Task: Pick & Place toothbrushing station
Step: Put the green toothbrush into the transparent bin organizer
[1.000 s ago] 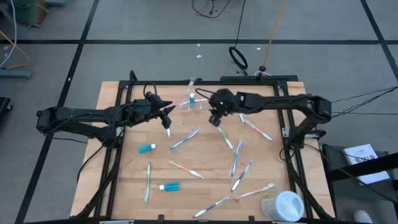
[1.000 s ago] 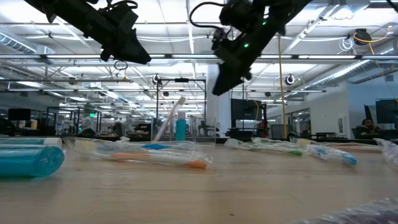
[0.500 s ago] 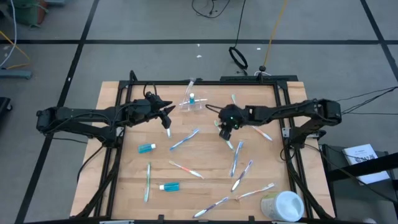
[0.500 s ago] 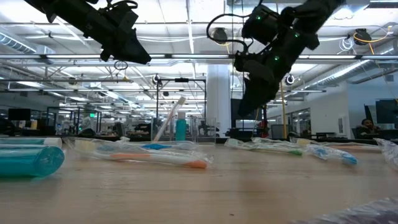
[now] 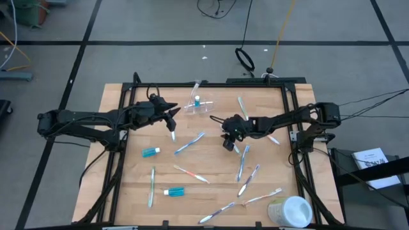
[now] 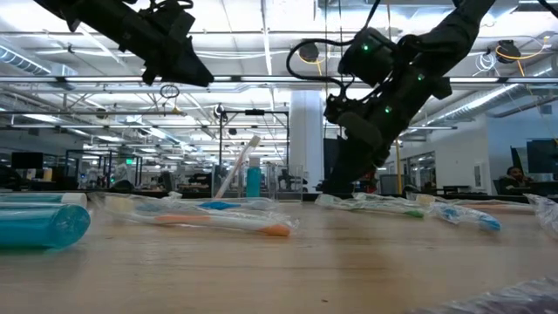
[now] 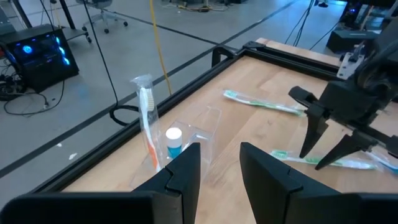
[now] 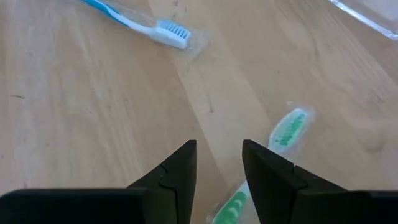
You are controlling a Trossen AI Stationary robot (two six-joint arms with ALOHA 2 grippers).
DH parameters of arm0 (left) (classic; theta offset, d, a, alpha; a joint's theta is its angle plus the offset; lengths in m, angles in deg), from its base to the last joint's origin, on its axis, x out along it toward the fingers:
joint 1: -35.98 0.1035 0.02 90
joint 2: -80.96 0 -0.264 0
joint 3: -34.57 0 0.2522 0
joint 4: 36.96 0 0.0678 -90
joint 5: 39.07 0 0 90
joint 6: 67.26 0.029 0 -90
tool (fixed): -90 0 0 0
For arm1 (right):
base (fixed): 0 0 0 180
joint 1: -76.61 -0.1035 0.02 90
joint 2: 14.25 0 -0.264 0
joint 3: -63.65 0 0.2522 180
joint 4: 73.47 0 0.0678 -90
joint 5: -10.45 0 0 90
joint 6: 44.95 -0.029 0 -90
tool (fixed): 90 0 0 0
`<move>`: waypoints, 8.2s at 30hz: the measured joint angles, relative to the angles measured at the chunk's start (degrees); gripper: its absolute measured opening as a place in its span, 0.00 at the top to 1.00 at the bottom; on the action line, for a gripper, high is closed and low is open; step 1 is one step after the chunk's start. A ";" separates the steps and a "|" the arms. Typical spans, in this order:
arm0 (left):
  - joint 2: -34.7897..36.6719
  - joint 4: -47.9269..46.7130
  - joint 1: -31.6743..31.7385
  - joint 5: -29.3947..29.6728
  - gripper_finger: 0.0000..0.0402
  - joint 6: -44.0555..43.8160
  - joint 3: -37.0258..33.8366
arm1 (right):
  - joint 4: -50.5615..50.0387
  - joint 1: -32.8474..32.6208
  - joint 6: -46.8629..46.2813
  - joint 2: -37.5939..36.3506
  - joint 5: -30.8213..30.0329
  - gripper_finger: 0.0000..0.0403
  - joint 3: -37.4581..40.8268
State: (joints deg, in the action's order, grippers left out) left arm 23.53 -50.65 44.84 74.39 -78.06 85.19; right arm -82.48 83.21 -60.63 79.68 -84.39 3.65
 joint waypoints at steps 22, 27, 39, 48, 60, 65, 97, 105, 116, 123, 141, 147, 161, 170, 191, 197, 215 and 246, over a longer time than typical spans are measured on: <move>0.01 -0.85 0.00 -1.48 0.70 -0.73 0.00 | 8.09 0.03 -5.21 0.74 -8.43 0.72 6.23; 0.00 -0.78 0.00 -1.46 0.70 -1.36 0.00 | 8.84 0.03 -5.34 1.86 -5.84 0.72 7.54; 0.00 0.19 0.00 -1.46 0.70 -1.38 0.00 | 12.45 0.57 -2.06 0.30 1.65 0.98 9.31; 0.00 0.19 0.00 -1.46 0.70 -0.16 0.00 | 47.46 5.36 0.34 -2.82 8.93 0.99 9.20; 0.00 1.13 0.11 -1.05 0.70 1.90 0.00 | 65.21 13.29 12.38 -1.99 12.64 1.00 5.01; 0.00 5.18 0.17 -0.92 0.70 2.14 0.00 | 64.84 15.76 15.79 0.11 12.66 1.00 0.92; 0.00 7.78 0.15 -0.96 0.70 5.38 0.00 | 63.09 24.27 12.54 21.08 17.19 1.00 -17.59; 0.00 4.39 0.07 -1.01 0.70 2.93 0.00 | 62.85 24.63 11.08 21.06 17.03 1.00 -17.64; 0.00 2.62 0.04 -1.14 0.70 -0.03 0.00 | 61.58 26.10 7.14 21.03 17.13 1.00 -17.64; 0.01 2.63 0.04 -1.11 0.70 0.03 0.00 | 51.59 26.66 8.84 20.74 19.32 1.00 -17.70; 0.00 2.52 0.01 -0.99 0.70 1.33 0.00 | 41.09 25.97 12.05 20.74 22.72 1.00 -17.75; 0.00 0.36 0.00 -3.62 0.70 -1.76 0.00 | 36.12 25.30 16.27 18.92 16.11 1.00 -17.73; 0.00 -5.07 -0.38 -4.08 0.70 -9.33 0.00 | 6.53 19.68 24.75 5.36 -0.21 1.00 -16.74; 0.00 -4.75 -1.64 -3.98 0.70 -11.17 0.00 | -0.71 17.95 23.08 4.29 -10.39 0.92 -16.74; 0.00 -7.53 -3.80 -4.09 0.70 -15.16 0.05 | -28.43 9.86 8.97 -7.84 -9.94 0.73 -16.65; -0.27 -19.25 -3.26 -2.14 0.70 -25.07 0.04 | -27.60 4.59 6.89 -7.72 -9.97 0.72 -14.08; -21.75 -22.18 3.44 3.27 0.70 -55.11 0.07 | -22.99 3.09 9.06 -10.39 -10.15 0.73 -10.80; -26.65 -15.62 12.05 -4.22 0.96 -38.92 -0.13 | -23.28 3.05 9.47 -10.40 -10.04 0.73 -10.80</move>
State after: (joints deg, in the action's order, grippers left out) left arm -3.12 -66.26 56.89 70.17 -116.98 85.06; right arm -105.76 86.26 -51.16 69.28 -94.42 -7.14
